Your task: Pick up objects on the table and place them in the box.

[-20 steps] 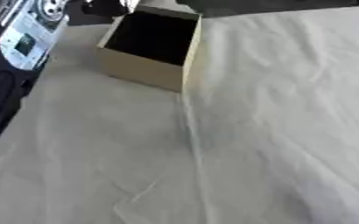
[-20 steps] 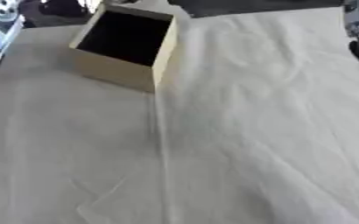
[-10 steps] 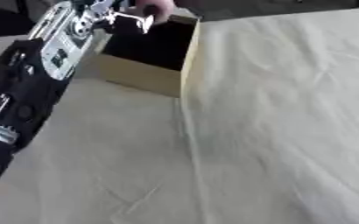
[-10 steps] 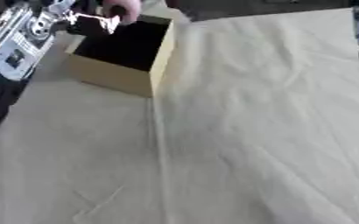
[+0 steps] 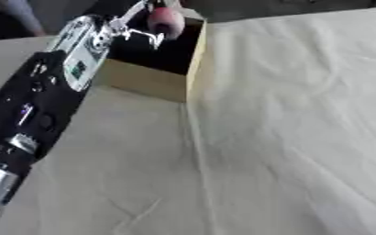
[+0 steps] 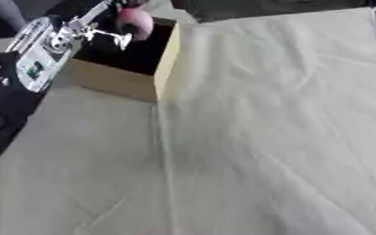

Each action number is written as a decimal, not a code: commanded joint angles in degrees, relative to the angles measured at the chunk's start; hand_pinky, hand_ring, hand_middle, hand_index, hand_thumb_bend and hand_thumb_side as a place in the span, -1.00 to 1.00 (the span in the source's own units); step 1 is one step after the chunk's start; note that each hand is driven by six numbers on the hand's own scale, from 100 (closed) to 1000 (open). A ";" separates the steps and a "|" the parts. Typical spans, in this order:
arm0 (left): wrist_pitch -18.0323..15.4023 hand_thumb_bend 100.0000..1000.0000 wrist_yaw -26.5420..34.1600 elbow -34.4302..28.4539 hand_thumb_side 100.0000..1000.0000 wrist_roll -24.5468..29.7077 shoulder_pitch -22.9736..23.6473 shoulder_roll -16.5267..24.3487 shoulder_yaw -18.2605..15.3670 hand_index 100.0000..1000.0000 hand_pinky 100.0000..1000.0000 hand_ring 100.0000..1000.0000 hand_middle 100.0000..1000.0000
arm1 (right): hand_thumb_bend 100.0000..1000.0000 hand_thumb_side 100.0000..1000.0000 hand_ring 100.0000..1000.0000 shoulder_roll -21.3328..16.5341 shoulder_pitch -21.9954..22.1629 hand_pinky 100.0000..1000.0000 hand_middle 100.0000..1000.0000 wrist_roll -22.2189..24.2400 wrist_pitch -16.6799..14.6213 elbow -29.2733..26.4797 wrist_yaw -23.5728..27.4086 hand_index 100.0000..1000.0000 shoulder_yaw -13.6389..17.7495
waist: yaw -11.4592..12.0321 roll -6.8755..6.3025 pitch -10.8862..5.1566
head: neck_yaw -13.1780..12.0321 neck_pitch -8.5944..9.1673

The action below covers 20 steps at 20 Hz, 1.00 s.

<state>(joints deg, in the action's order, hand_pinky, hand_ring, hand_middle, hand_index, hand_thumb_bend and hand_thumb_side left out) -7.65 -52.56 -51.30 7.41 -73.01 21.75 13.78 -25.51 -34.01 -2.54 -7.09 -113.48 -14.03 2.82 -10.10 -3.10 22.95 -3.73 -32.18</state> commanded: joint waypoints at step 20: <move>3.16 -0.58 -3.02 -1.85 -0.27 -0.16 -1.06 0.66 -2.87 0.68 0.20 0.51 0.51 | -1.00 0.38 0.27 -0.77 -0.07 0.65 0.03 -0.48 0.07 -1.11 0.49 0.53 0.71 | 0.38 0.32 -1.69 | -0.04 -1.02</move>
<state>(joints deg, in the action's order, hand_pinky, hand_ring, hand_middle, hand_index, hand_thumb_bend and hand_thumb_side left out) -4.81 -56.52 -51.64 7.76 -72.99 21.25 11.71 -25.50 -33.69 -2.80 -7.03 -113.48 -13.95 2.87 -9.73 -3.18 22.94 -3.85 -32.78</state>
